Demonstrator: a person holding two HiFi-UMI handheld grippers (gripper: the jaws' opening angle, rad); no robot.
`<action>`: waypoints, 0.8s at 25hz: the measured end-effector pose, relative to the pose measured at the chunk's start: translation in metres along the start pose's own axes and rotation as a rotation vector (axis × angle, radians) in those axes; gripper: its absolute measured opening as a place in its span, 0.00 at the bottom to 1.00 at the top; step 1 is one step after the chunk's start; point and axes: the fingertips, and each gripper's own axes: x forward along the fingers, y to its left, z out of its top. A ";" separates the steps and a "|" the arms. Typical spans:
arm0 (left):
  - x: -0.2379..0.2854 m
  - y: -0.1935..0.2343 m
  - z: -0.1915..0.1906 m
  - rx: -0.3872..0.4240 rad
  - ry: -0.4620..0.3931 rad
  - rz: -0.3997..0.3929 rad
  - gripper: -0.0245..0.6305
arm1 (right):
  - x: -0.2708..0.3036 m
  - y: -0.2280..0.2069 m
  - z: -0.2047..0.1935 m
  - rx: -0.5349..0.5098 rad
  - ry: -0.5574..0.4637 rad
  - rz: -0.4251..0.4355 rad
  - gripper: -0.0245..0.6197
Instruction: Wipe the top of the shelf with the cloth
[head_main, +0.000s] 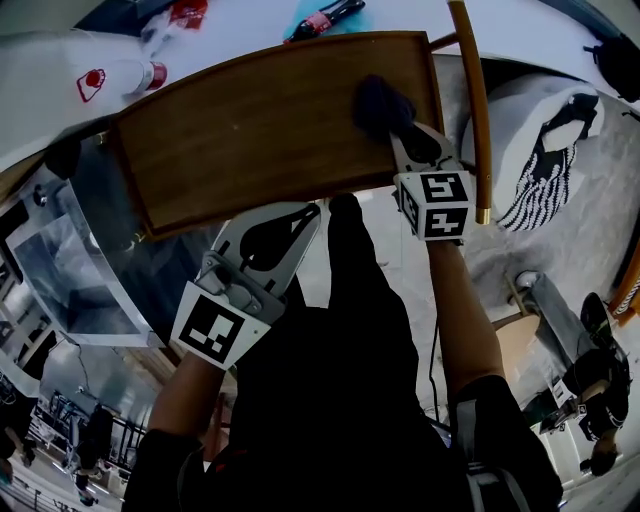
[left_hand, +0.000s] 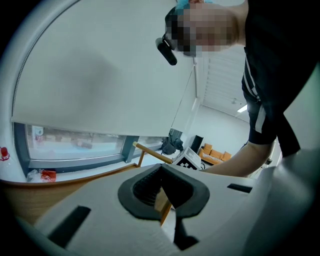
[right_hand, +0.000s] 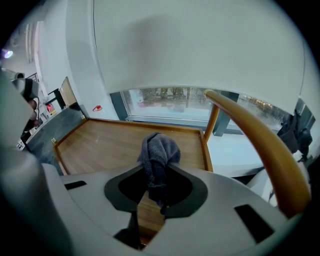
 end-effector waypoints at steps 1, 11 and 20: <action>-0.005 0.002 0.001 -0.003 -0.006 0.008 0.07 | -0.003 0.005 0.005 -0.009 -0.009 0.008 0.17; -0.105 0.052 -0.009 -0.047 -0.076 0.183 0.07 | 0.009 0.177 0.054 -0.152 -0.044 0.283 0.17; -0.215 0.094 -0.035 -0.114 -0.148 0.373 0.07 | 0.033 0.354 0.053 -0.294 0.008 0.526 0.17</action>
